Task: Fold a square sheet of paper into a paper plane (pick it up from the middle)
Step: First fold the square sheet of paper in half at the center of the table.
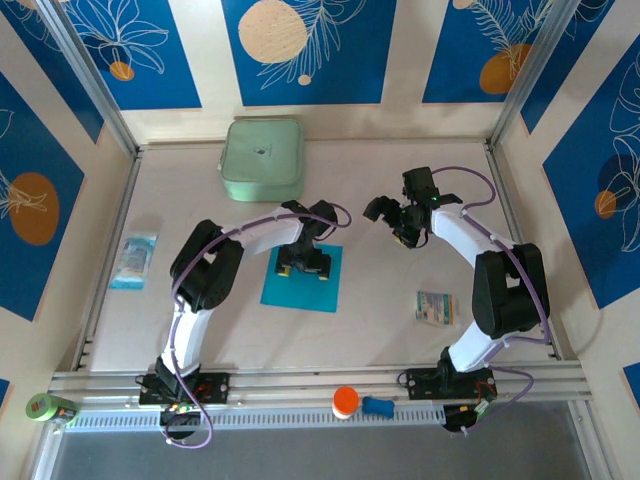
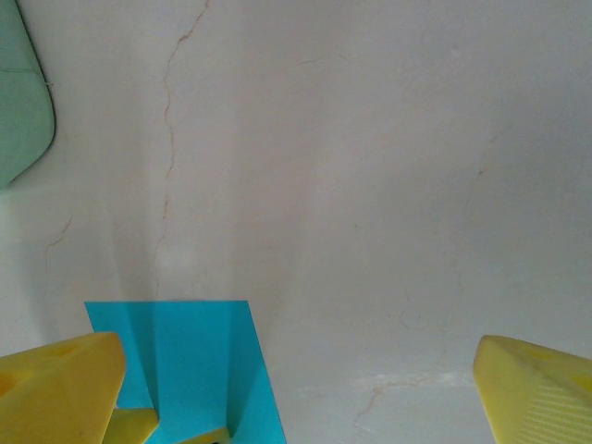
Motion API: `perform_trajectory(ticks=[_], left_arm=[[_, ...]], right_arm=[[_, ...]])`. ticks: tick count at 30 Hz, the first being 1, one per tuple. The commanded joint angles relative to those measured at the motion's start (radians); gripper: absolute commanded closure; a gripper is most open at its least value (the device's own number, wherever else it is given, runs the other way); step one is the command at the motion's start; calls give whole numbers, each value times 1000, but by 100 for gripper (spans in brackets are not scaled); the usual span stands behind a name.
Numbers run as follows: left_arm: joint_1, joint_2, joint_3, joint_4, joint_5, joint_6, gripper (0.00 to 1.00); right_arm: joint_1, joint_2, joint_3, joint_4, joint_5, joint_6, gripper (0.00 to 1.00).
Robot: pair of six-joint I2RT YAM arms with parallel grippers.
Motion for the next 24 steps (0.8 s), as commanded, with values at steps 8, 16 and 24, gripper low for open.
perform_trajectory(ticks=[8,16,24], left_arm=[[-7,56,-29,-11,-11,-42,18],[-6,41,-54,11,-6,-56,21],[-6,-52,-55,43,17,-34,45]], right_arm=[[-4,-42,-24,-23,-14,7,3],[-6,-60,-37,-22,-1,7,3],[-6,-66,-38,-11,-9,11,4]])
